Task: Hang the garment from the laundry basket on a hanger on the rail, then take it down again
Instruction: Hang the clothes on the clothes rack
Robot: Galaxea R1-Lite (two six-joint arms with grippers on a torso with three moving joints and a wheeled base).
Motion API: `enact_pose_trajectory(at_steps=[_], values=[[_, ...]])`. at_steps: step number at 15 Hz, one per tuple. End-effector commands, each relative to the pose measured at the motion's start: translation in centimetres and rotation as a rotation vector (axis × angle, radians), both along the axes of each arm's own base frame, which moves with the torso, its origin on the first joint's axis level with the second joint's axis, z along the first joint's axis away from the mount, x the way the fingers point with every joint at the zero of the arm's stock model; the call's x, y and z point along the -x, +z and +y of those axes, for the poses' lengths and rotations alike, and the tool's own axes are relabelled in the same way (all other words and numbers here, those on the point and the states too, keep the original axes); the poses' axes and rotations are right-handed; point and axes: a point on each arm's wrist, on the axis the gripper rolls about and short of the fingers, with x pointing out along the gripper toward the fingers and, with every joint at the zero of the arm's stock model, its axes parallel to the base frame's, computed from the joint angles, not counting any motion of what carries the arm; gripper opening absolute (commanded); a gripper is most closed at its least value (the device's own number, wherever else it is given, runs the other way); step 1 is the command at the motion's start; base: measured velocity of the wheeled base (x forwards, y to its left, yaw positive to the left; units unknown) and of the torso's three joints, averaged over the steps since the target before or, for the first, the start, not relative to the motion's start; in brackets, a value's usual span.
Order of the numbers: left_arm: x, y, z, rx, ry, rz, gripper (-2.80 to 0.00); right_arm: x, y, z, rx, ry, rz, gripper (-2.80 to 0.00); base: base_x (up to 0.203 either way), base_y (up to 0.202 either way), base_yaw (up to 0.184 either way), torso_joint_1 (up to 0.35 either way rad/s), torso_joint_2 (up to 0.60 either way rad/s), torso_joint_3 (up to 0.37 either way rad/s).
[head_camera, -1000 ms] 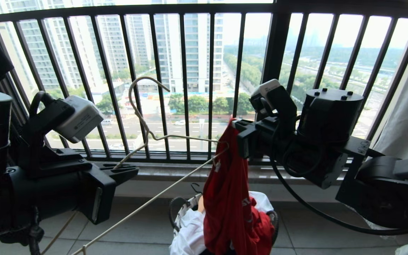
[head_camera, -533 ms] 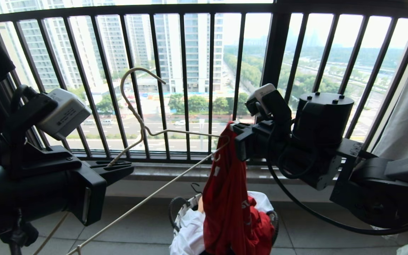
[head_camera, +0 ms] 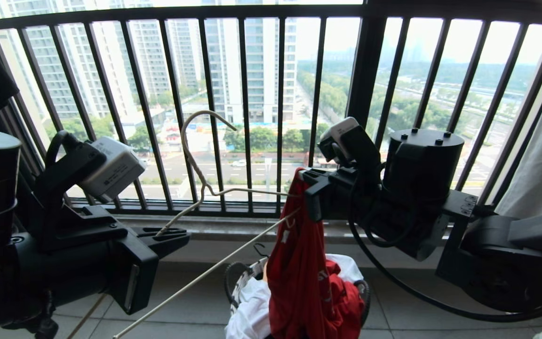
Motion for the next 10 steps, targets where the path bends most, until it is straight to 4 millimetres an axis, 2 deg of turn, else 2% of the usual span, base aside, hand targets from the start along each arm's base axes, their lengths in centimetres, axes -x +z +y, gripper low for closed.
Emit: enact_pose_trajectory(at_steps=[1,4,10], values=[[-0.7,-0.7,-0.6,-0.022,0.006,0.029,-2.8,0.4,0.1,0.2,-0.001,0.01,-0.004,-2.8,0.0,0.0,0.0,0.0,0.0,0.0],[-1.3,-0.6,-0.6,-0.011,0.025,0.013,-2.8,0.9,0.1,0.5,0.0,0.028,-0.003,-2.8,0.0,0.0,0.0,0.0,0.0,0.0],[-2.7,-1.9,-1.4,-0.023,0.038,0.029,-2.8,2.2,-0.3,1.7,0.001,0.082,0.007,-2.8,0.0,0.0,0.0,0.0,0.0,0.0]])
